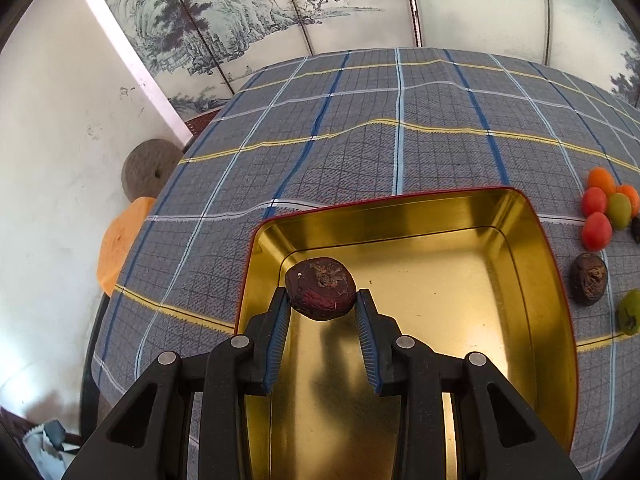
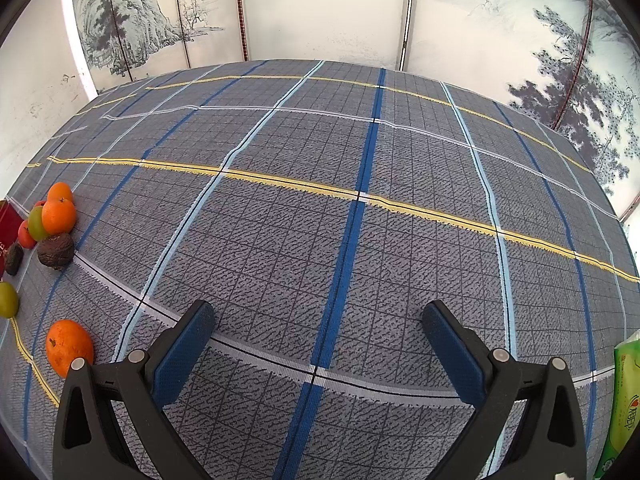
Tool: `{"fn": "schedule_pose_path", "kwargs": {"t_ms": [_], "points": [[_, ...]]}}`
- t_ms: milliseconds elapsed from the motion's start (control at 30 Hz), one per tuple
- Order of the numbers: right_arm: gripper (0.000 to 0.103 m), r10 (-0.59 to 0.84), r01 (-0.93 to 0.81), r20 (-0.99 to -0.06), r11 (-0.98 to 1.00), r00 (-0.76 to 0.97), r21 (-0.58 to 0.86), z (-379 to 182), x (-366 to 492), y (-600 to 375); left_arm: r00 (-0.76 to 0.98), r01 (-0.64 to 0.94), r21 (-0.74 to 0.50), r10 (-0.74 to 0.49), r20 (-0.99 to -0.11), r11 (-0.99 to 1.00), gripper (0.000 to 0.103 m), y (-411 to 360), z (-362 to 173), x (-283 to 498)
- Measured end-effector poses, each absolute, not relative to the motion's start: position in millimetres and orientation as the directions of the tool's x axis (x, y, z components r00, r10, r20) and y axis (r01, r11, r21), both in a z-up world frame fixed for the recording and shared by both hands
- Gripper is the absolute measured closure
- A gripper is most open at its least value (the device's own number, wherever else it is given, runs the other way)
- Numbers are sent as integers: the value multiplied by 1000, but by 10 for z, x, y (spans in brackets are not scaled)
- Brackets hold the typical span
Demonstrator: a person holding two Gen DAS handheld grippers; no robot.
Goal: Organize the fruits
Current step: 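Carry the dark brown fruit over the toffee tin and release it with the left gripper, then grasp the mandarin on the cloth with the right gripper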
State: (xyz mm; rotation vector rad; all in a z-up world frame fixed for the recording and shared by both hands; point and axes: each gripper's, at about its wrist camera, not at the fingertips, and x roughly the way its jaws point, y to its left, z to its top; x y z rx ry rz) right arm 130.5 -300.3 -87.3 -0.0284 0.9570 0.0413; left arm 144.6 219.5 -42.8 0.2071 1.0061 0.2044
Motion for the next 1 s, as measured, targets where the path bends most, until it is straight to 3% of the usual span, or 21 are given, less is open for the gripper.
{"fn": "schedule_pose_path", "kwargs": {"t_ms": [700,1000], "points": [[0,23,-48,-818,999,575,-5,-874,1303,-3000,506,-81,288,289,-813,954,67,2327,-538,1532],[0,24,-48,-818,999,575,-5,-871,1304,-3000,543,-101,263,275,-794,959,60,2324,-360,1374]]}}
